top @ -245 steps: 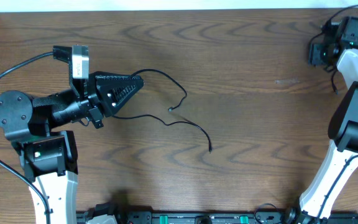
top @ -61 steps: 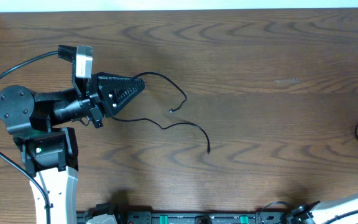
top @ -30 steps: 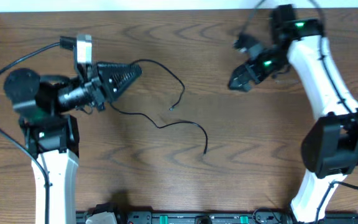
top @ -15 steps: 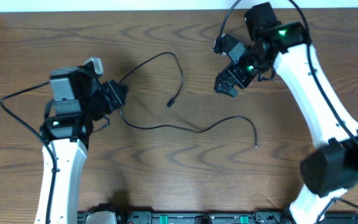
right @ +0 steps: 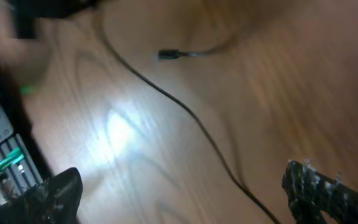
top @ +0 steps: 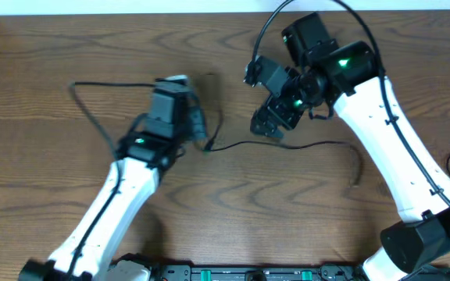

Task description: Untangle cables

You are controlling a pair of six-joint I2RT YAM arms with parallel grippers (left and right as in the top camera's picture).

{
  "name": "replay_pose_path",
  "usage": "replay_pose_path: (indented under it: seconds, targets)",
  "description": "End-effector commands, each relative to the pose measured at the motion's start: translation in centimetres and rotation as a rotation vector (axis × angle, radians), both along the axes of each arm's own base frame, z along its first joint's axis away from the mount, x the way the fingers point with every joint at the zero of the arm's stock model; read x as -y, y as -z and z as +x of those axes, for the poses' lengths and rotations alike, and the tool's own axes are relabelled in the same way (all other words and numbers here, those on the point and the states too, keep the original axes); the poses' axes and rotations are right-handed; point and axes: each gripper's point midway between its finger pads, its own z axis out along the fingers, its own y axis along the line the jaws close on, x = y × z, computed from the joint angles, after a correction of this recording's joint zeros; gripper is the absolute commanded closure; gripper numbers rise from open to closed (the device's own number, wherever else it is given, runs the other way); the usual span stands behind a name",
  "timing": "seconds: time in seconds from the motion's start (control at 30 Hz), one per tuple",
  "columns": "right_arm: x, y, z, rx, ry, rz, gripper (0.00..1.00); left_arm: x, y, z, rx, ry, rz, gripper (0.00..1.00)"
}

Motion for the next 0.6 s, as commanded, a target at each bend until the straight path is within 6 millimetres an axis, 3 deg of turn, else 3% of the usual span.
replay_pose_path:
  seconds: [0.0,0.07,0.23,0.33,0.57]
  targets:
    - [-0.8,-0.5,-1.7,-0.022,-0.018,0.001,0.01,1.9,0.3,1.3,0.05,0.043,0.023,0.93]
    - [-1.2,-0.5,-2.3,-0.027,-0.035,-0.003,0.01,2.9,0.5,2.1,0.075,0.058,0.013,0.89]
    - [-1.3,-0.3,-2.9,-0.025,-0.047,-0.038,0.01,3.3,1.5,2.1,0.052,0.069,0.02,0.14]
    - [-0.2,0.1,-2.4,0.002,-0.025,-0.1,0.01,1.6,1.7,2.2,0.048,0.047,0.082,0.11]
    - [0.7,0.4,-1.7,0.031,-0.002,-0.157,0.01,-8.2,-0.6,1.9,0.058,-0.239,0.244,0.1]
